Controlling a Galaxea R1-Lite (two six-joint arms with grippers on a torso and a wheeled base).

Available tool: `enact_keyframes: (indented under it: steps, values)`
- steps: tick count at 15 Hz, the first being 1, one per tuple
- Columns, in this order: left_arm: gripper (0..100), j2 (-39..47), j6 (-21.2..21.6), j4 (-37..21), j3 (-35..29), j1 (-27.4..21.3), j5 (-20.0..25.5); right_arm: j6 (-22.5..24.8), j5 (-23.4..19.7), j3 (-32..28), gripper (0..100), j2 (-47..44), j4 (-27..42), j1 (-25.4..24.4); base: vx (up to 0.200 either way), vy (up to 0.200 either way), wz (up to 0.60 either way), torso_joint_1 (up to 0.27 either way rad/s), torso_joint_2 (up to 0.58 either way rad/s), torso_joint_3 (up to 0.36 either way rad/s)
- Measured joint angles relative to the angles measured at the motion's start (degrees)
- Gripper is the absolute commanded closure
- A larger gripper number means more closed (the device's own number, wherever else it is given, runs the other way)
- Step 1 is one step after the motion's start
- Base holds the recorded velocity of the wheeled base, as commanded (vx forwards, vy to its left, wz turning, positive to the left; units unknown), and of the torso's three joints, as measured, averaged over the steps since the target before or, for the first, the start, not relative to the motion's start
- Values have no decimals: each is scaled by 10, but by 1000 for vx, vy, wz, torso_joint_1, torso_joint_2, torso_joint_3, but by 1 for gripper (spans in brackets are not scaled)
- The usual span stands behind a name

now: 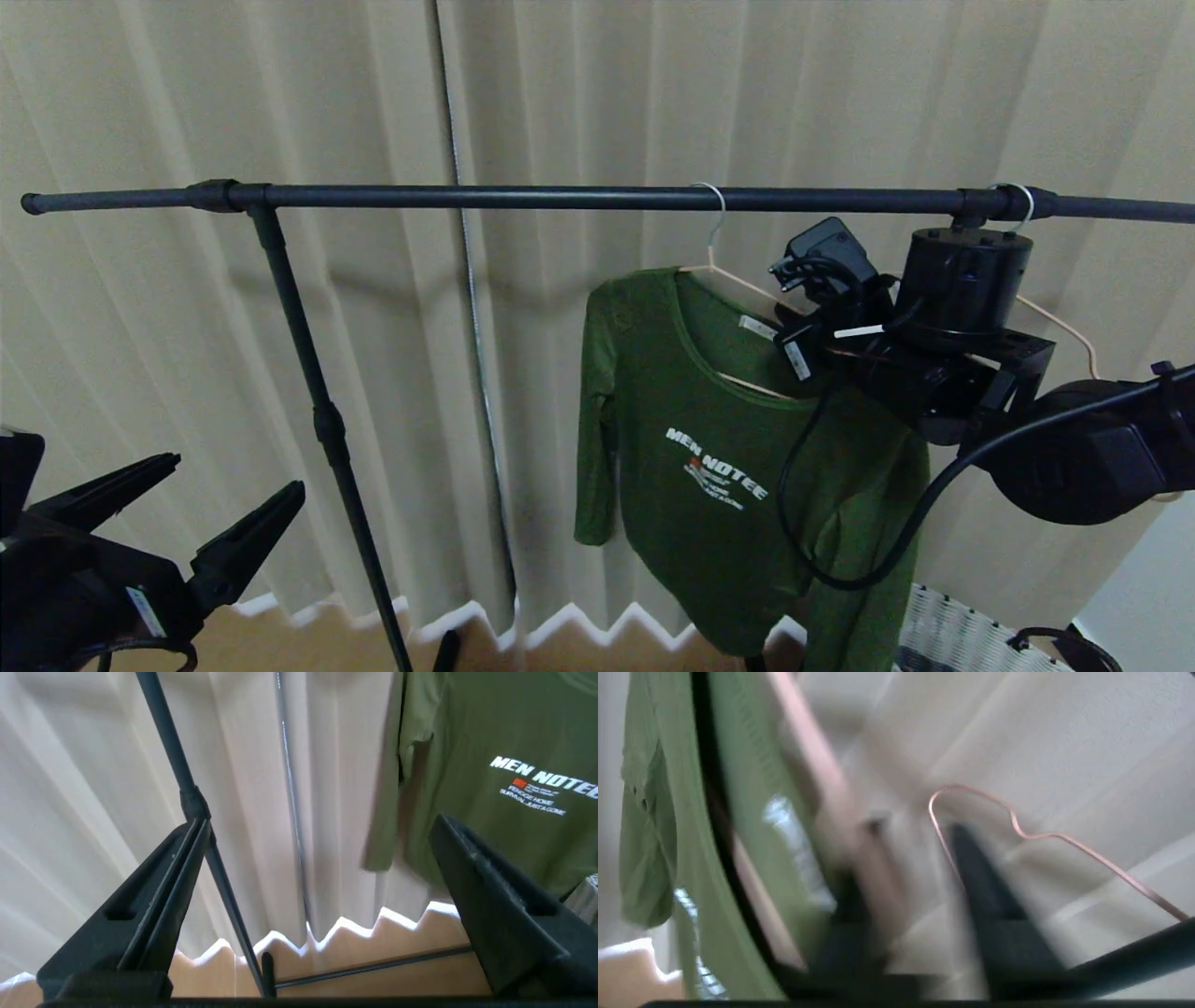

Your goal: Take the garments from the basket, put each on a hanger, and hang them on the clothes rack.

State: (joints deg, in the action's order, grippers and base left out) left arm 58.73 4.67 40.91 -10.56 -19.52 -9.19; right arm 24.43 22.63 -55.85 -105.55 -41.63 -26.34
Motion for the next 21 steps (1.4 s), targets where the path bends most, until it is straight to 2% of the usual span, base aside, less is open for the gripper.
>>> enact_keyframes:
  steps: [3,7,10,13,15,21]
  values:
    - [0,0,0,0,0,0,0,-31,-8,11,0,2,-36,-1,0,0,0,0,0,0]
    - [0,0,-1,0,0,1,0,-59,-48,41,0,5,-77,-1,0,0,0,0,0,0]
    - [0,0,-1,0,0,4,0,-74,-96,59,0,10,-88,0,0,0,0,0,0,0]
    - [0,0,-1,0,0,8,0,-86,-142,83,0,15,-138,-1,0,0,0,0,0,0]
    - [0,0,-1,0,-1,9,0,-88,-153,95,0,16,-161,-1,0,0,0,0,0,0]
    - [0,0,-1,0,-2,20,0,-155,-185,105,0,29,-180,1,0,0,0,0,0,0]
